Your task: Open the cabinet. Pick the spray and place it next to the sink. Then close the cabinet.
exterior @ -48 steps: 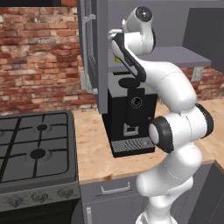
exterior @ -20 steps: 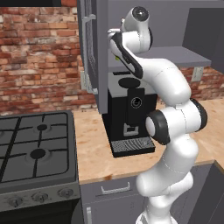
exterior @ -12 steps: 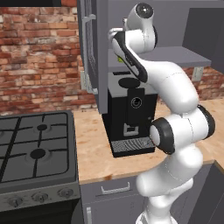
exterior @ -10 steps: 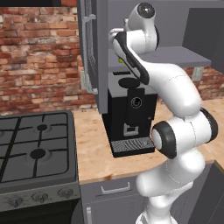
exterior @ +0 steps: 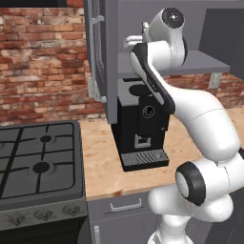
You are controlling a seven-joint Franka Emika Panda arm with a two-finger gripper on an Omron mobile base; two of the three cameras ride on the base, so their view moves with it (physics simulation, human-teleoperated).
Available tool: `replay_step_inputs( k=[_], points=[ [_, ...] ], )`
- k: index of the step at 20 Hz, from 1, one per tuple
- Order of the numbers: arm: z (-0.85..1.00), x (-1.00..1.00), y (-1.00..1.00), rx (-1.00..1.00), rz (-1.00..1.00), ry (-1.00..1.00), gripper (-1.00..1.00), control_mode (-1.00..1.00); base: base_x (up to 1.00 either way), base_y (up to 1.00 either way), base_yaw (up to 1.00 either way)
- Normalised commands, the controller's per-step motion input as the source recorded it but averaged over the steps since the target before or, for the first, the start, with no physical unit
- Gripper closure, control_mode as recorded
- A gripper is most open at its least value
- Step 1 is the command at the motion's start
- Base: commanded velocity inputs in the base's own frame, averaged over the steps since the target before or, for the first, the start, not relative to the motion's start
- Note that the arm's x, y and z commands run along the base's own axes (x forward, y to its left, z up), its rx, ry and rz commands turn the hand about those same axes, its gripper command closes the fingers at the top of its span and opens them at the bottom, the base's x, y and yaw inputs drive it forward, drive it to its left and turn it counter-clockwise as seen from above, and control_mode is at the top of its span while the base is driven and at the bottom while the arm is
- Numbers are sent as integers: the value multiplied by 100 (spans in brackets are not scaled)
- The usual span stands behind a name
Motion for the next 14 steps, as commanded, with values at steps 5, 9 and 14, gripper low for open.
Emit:
replay_step_inputs(
  k=[5,9,14],
  points=[
    [0,-100,0,2,0,-17,100,-100,0,0,0],
    [0,-100,-13,0,6,-9,100,-100,0,0,0],
    [0,-100,-11,0,9,-12,100,-100,0,0,0]
  ],
)
